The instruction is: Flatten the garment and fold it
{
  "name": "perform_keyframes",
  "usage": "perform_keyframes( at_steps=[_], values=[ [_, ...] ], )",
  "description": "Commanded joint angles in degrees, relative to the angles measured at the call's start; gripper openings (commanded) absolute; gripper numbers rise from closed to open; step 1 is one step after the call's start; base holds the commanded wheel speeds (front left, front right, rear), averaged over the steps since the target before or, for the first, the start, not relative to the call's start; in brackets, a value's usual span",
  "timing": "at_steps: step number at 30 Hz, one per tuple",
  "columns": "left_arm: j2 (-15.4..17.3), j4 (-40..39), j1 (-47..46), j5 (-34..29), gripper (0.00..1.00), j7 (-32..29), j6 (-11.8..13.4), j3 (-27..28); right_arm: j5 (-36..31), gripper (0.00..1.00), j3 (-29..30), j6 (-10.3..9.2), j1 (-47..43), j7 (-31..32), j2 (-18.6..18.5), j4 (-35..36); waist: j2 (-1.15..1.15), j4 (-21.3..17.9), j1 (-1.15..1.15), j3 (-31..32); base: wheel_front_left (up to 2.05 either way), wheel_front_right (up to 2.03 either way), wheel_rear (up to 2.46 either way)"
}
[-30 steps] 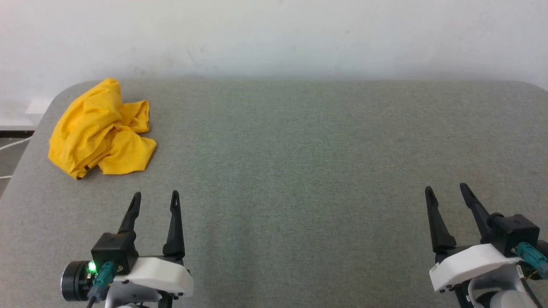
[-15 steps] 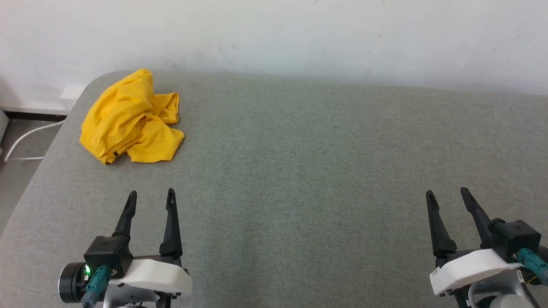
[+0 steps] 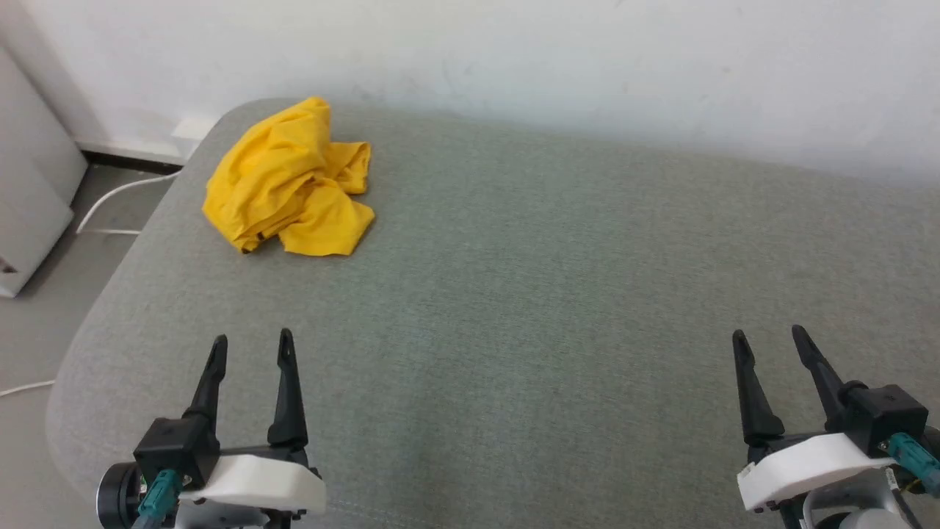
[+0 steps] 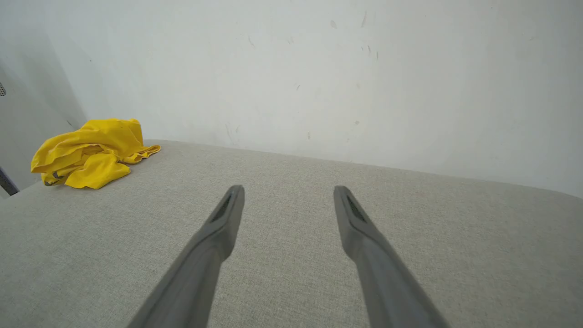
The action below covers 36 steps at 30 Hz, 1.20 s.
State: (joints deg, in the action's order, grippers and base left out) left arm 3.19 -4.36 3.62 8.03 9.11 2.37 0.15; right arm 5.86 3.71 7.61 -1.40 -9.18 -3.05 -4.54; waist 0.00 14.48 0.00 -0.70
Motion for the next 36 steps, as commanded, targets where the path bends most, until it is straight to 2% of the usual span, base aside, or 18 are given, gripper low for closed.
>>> perform_keyframes(
  at_steps=[1, 16, 24, 27, 30, 36],
  values=[
    [-0.2, -0.4, 1.2, 0.7, 1.00, 0.7, 0.5, 0.3, 0.0, 1.00, 0.0, -0.08, -0.4, -0.6, 0.1, -0.3, 0.00, 1.9, 0.00, -0.2, 0.00, 0.00, 0.00],
    [-0.2, -0.8, 2.1, 2.5, 1.00, 2.3, 1.1, 0.2, -0.2, 1.00, -0.1, -0.09, -0.3, -2.3, 0.1, -1.6, 0.00, 7.2, 0.00, -0.8, 0.00, 0.00, 0.00],
    [-0.3, -1.6, 1.4, 6.7, 1.00, 3.3, 1.6, 0.2, -0.1, 1.00, 0.1, -0.10, 0.1, -3.2, 0.1, -1.9, 0.00, 7.9, 0.00, -1.8, 0.00, 0.00, 0.00],
    [-0.2, -1.7, -0.7, 8.0, 1.00, 3.6, 0.6, -0.2, -0.2, 1.00, 0.8, -0.10, -0.1, -3.6, 0.1, -2.1, 0.00, 8.0, 0.00, -2.2, 0.00, 0.00, 0.00],
    [1.5, -2.4, -4.9, 8.0, 1.00, 1.0, 0.1, -0.7, -0.2, 1.00, 1.7, -0.10, -0.4, -4.0, 0.1, -2.3, 0.00, 8.3, 0.00, -2.5, 0.00, 0.00, 0.00],
    [3.7, -2.4, -18.8, 12.1, 1.00, -10.7, 2.7, 1.9, 0.0, 1.00, 3.2, -0.11, -0.6, -4.7, 0.2, -2.5, 0.00, 8.1, 0.00, -3.7, 0.00, 0.00, 0.00]
  ],
)
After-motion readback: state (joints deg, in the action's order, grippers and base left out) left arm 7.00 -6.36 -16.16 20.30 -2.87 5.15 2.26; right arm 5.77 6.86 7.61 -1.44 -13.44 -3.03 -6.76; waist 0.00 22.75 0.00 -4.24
